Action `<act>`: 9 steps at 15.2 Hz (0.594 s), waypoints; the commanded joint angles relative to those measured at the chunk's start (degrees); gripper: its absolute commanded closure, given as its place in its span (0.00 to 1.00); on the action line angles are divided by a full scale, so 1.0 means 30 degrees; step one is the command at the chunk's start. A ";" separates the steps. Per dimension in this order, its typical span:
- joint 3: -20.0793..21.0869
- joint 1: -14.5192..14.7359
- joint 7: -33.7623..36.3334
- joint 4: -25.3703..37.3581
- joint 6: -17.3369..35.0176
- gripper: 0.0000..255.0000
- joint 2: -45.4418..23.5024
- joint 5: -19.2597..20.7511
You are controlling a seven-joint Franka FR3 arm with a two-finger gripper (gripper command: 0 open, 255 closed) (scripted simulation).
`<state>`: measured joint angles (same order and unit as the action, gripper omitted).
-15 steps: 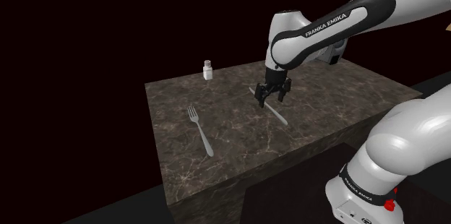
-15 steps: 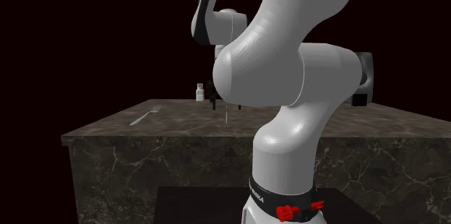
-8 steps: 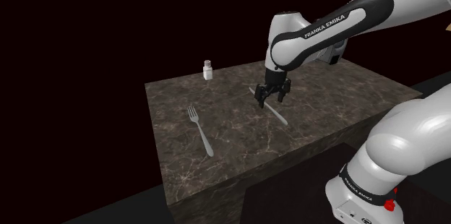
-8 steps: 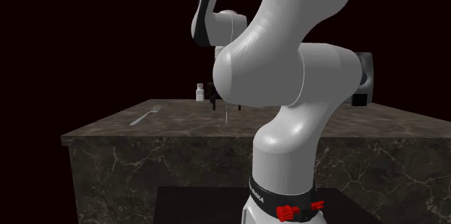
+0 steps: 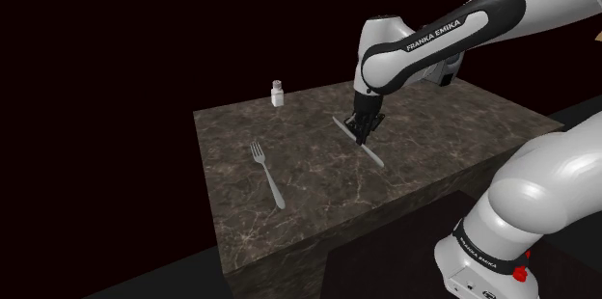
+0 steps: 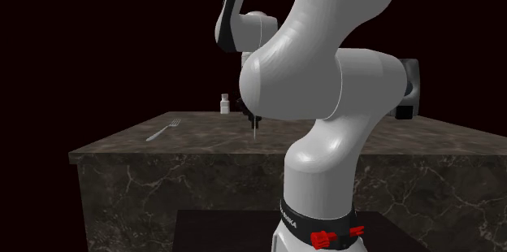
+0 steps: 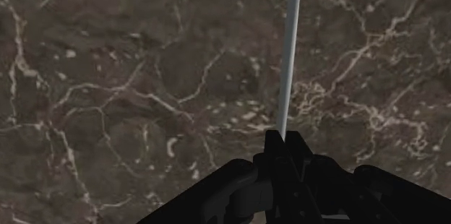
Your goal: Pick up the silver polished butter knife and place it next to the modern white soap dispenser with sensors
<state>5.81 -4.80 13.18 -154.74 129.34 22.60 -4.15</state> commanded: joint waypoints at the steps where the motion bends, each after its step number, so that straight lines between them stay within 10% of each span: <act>1: 0.0000 0.0000 0.0000 0.0000 0.0000 1.00 0.0000 0.0000; 9: -0.0094 0.0000 0.0011 0.0988 -0.2202 1.00 0.1217 0.0035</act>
<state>5.60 -4.77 13.26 -152.16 123.62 25.78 -4.09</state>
